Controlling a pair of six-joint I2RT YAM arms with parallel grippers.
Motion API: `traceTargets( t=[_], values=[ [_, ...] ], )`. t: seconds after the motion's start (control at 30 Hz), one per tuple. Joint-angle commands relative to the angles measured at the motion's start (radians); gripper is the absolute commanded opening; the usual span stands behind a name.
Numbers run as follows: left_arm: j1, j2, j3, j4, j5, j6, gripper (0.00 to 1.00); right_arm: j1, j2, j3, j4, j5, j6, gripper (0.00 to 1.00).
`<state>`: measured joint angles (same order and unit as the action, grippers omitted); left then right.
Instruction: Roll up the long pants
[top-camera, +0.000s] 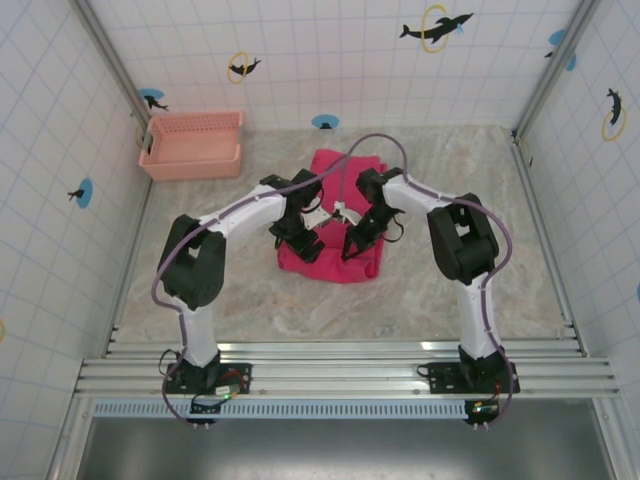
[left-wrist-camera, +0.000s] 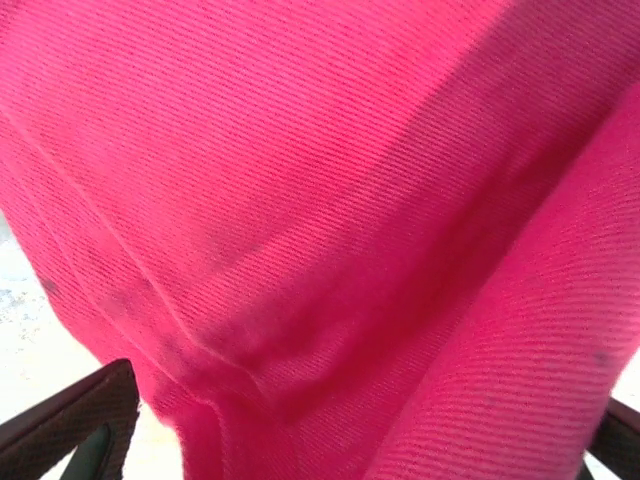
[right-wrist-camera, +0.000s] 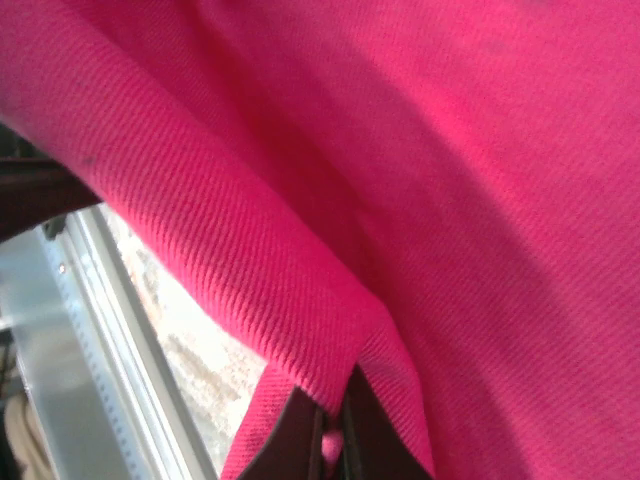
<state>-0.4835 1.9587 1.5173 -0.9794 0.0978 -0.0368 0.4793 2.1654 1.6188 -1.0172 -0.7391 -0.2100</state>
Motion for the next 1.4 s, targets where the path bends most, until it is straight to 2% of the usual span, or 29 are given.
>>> traceTargets(
  t=[0.0, 0.13, 0.27, 0.4, 0.57, 0.63, 0.7, 0.77, 0.87, 1.13, 1.37],
  values=[
    [0.002, 0.09, 0.084, -0.04, -0.132, -0.007, 0.98, -0.017, 0.006, 0.035, -0.009, -0.009, -0.045, 0.01],
    [0.018, 0.149, 0.144, -0.046, -0.16, -0.001, 0.97, -0.039, -0.025, 0.027, -0.009, 0.052, -0.049, 0.04],
    [0.035, 0.205, 0.186, -0.065, -0.142, 0.002, 0.97, -0.059, -0.076, 0.018, -0.008, 0.123, -0.041, 0.25],
    [0.053, 0.193, 0.139, -0.033, -0.128, -0.003, 0.97, -0.071, -0.158, -0.011, 0.024, 0.223, -0.016, 0.4],
    [0.057, 0.183, 0.088, 0.006, -0.112, 0.005, 0.97, -0.062, -0.364, -0.125, 0.126, 0.324, -0.005, 0.45],
    [0.057, 0.187, 0.08, 0.016, -0.097, 0.005, 0.97, -0.019, -0.477, -0.207, 0.189, 0.384, -0.009, 0.49],
    [0.057, 0.193, 0.079, 0.019, -0.083, 0.012, 0.97, 0.068, -0.587, -0.304, 0.255, 0.51, -0.044, 0.52],
    [0.058, 0.198, 0.082, 0.014, -0.08, 0.021, 0.97, 0.196, -0.704, -0.427, 0.342, 0.649, -0.075, 0.58],
    [0.059, 0.197, 0.079, 0.019, -0.078, 0.029, 0.97, 0.363, -0.79, -0.563, 0.449, 0.814, -0.093, 0.67],
    [0.06, 0.182, 0.072, 0.031, -0.05, 0.035, 0.97, 0.558, -0.701, -0.643, 0.529, 1.024, -0.108, 0.68],
    [0.063, 0.181, 0.088, 0.01, -0.053, 0.045, 0.98, 0.595, -0.53, -0.628, 0.585, 1.05, -0.174, 0.65]
  ],
)
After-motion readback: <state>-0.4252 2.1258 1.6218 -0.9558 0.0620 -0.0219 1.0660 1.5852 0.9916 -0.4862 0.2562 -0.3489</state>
